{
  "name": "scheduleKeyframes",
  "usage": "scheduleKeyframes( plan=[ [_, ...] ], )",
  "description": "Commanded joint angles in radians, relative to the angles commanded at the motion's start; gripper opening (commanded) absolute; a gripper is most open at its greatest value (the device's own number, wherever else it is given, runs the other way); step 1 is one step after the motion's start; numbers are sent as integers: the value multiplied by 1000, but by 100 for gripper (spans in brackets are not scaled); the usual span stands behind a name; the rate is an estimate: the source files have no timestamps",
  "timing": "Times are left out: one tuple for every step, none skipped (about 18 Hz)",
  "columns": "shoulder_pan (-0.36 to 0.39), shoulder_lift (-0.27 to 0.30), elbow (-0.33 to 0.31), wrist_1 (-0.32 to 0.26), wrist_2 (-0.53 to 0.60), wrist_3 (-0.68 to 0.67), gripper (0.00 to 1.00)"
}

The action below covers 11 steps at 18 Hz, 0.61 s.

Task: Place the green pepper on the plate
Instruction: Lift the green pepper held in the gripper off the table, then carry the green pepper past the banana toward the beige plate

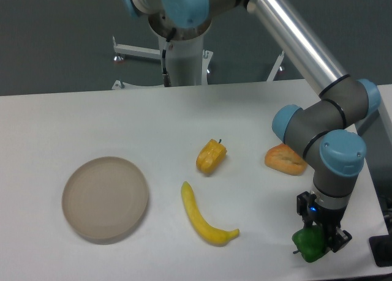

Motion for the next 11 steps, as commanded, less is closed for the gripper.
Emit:
scheduleKeyframes(
  plan=[
    [0,0,0,0,-3,-5,47],
    [-2,0,0,0,-3,-8,47],
    [-3,3,-2,0,-3,-17,47],
    [-3,6,-5,0,-3,-18,47],
    [-8,15,-9,-2,0,-21,47],
    [-20,24,-17,-5,0,-21,47],
    [-29,43,-26,-36,0,-34,47],
    [-32,57,-29,-63,2,-64,47],
    [-40,72,-37,-83,0,-113,47],
    [-52,92,-50,-89,0,-165,47],
    [-63,115,-75,-89,-5,-211,47]
  ],
)
